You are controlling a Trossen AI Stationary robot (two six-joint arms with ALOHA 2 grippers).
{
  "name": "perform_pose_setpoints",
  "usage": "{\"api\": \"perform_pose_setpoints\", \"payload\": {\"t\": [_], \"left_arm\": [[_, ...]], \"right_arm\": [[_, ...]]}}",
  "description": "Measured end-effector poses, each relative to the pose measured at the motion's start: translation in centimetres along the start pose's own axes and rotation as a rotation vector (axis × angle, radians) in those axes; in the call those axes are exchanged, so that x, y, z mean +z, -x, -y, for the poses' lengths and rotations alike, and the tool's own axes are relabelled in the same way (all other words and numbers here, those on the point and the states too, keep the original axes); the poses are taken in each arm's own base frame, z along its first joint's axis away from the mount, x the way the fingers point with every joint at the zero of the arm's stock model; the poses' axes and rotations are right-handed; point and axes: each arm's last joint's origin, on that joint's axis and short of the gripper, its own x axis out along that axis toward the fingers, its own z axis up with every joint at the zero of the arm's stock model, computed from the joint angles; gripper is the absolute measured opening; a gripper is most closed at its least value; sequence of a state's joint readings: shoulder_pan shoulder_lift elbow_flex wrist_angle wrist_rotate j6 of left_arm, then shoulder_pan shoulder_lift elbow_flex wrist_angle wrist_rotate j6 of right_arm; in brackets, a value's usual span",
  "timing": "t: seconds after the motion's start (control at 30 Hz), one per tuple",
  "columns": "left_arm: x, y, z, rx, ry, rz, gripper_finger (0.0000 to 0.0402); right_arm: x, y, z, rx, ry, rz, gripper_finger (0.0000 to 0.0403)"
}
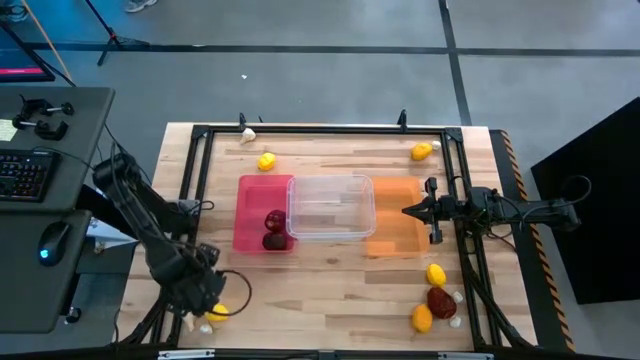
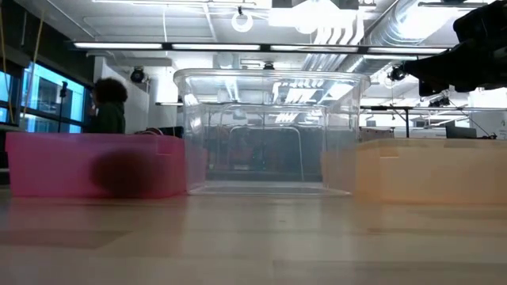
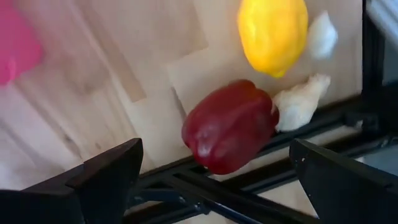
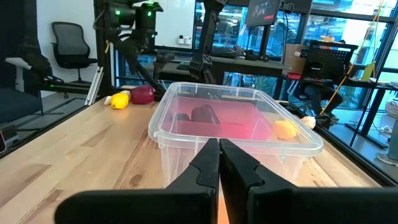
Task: Sort produce into baskets
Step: Put the red apple into the pink bin
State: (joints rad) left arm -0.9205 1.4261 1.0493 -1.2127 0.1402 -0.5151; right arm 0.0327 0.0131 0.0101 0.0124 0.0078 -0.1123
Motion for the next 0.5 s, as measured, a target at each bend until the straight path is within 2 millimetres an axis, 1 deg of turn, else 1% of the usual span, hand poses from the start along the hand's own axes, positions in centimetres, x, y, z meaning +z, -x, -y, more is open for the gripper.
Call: {"api": "perform_pose_setpoints", "payload": {"t": [0.13,0.27,0.5], "left_arm": [[0.5,-1.2,0.1,0.001,-0.133,-0.034,0.039],[0.4,-2.9,-0.1,-0.024,-0.234,-0.088,0.039],[0.3,-4.9,-0.5,-0.036,-0.262,-0.12,0.039]], "right_arm": [[0.0,0.0,0.0,0.0,0.0,0.0,0.0],[0.0,0.0,0.0,0.0,0.0,0.0,0.0],[0.0,0.0,0.0,0.0,0.0,0.0,0.0]]}}
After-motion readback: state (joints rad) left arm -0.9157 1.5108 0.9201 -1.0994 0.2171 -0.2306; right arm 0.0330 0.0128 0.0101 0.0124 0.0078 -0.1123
